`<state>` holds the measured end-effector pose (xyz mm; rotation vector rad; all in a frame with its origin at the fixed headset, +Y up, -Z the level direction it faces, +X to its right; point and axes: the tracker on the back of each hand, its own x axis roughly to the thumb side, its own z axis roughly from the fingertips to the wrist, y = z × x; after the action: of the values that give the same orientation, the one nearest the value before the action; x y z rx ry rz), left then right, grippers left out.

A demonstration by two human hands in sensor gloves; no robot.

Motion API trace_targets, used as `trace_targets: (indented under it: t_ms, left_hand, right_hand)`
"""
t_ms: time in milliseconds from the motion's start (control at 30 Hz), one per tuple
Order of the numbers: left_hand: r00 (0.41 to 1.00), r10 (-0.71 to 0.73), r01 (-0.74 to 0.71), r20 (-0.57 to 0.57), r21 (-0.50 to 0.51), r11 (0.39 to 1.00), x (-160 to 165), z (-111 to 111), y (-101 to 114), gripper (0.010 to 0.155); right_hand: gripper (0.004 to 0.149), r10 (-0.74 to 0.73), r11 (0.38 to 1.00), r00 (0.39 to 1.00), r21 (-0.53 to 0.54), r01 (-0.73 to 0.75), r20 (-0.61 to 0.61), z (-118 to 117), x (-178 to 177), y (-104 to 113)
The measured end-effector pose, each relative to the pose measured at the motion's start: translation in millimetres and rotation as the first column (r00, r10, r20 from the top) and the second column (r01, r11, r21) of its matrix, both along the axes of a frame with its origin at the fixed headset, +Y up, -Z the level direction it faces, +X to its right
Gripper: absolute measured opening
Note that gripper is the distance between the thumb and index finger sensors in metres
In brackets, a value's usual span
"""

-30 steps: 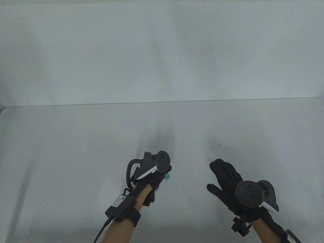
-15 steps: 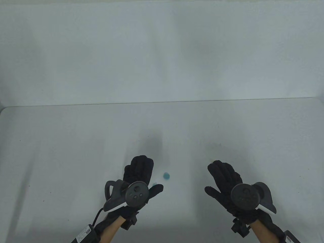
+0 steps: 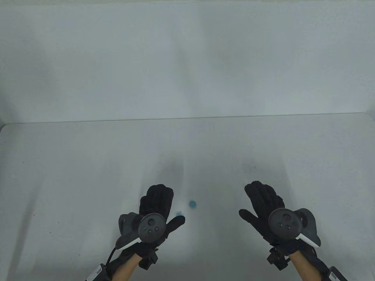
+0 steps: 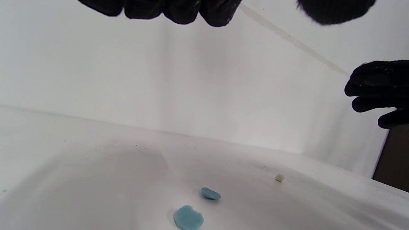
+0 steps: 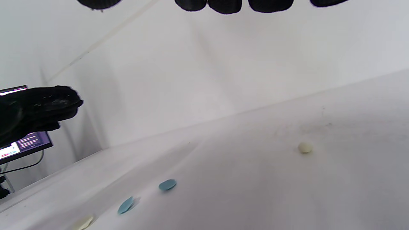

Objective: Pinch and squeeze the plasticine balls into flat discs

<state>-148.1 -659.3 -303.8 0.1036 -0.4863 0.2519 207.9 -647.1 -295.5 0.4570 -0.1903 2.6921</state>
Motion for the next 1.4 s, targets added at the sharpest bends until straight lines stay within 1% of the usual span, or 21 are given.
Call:
trace_targets:
  t_ms: [133,233,300,333,467,533,667,833,900,1000,1133,1233,1333,1400]
  left_hand:
    - [1.0,0.005,-0.005,0.004,0.004,1.0,0.8,-0.1,-0.7,0.087]
    - [1.0,0.0,0.0,0.005,0.008,1.0,2.0,-0.4,-1.4,0.087]
    - [1.0,-0.004,0.004,0.001,0.009,1.0,2.4,-0.5,-2.1,0.086]
    - [1.0,-0.006,0.006,-0.001,0.011,1.0,2.4,-0.3,-1.8,0.086]
    - [1.0,-0.002,0.002,-0.005,0.011,1.0,2.3,-0.3,-2.2,0.086]
    - [1.0,-0.006,0.006,-0.005,0.011,1.0,2.6,-0.3,-2.3,0.086]
    - [1.0,-0.005,0.006,-0.004,0.007,1.0,3.9,-0.5,-3.0,0.085]
    - [1.0,-0.006,0.006,-0.003,0.015,1.0,4.8,0.0,-2.3,0.085]
    - [1.0,-0.007,0.007,-0.004,0.01,1.0,4.7,-0.2,-2.6,0.085]
    - [1.0,-0.009,0.009,-0.005,0.009,1.0,4.6,-0.5,-2.3,0.085]
    - [1.0,-0.011,0.011,-0.002,0.01,1.0,5.2,-0.1,-2.2,0.085]
    - [1.0,-0.013,0.013,-0.006,0.008,1.0,4.9,-0.3,-2.4,0.085]
    - [1.0,-0.008,0.008,-0.012,0.007,1.0,3.8,-0.9,-2.0,0.084]
    - [1.0,-0.006,0.007,-0.014,0.003,1.0,3.7,-1.3,-2.1,0.084]
  right_hand:
    - [0.074,0.091,0.996,0.994,-0.001,-0.091,0.064,-16.9,5.3,10.2]
    - [0.071,0.161,0.986,0.982,-0.045,-0.158,0.099,-38.6,5.0,10.9]
    - [0.07,0.22,0.974,0.969,-0.074,-0.212,0.116,-57.0,2.2,7.8]
    - [0.069,0.254,0.965,0.959,-0.102,-0.242,0.127,-69.7,-0.6,4.4]
    - [0.067,0.349,0.93,0.927,-0.176,-0.323,0.14,-102.4,-8.8,-8.2]
    - [0.065,0.427,0.894,0.892,-0.218,-0.391,0.151,-121.0,-12.0,-19.3]
    - [0.062,0.478,0.851,0.865,-0.324,-0.414,0.152,-146.1,-13.5,-49.3]
    - [0.061,0.505,0.819,0.849,-0.396,-0.415,0.156,-160.9,-10.9,-75.5]
    - [0.062,0.537,0.805,0.828,-0.392,-0.444,0.164,-163.8,-10.2,-82.0]
    - [0.062,0.534,0.798,0.832,-0.415,-0.438,0.149,-165.6,-9.7,-89.5]
    - [0.058,0.54,0.797,0.828,-0.408,-0.445,0.152,-167.7,-9.8,-96.5]
    - [0.055,0.559,0.801,0.815,-0.355,-0.482,0.154,-168.4,-11.7,-98.1]
    - [0.05,0.565,0.8,0.812,-0.34,-0.494,0.149,-168.0,-14.1,-98.7]
    - [0.047,0.592,0.79,0.791,-0.304,-0.532,0.154,-167.7,-17.6,-100.0]
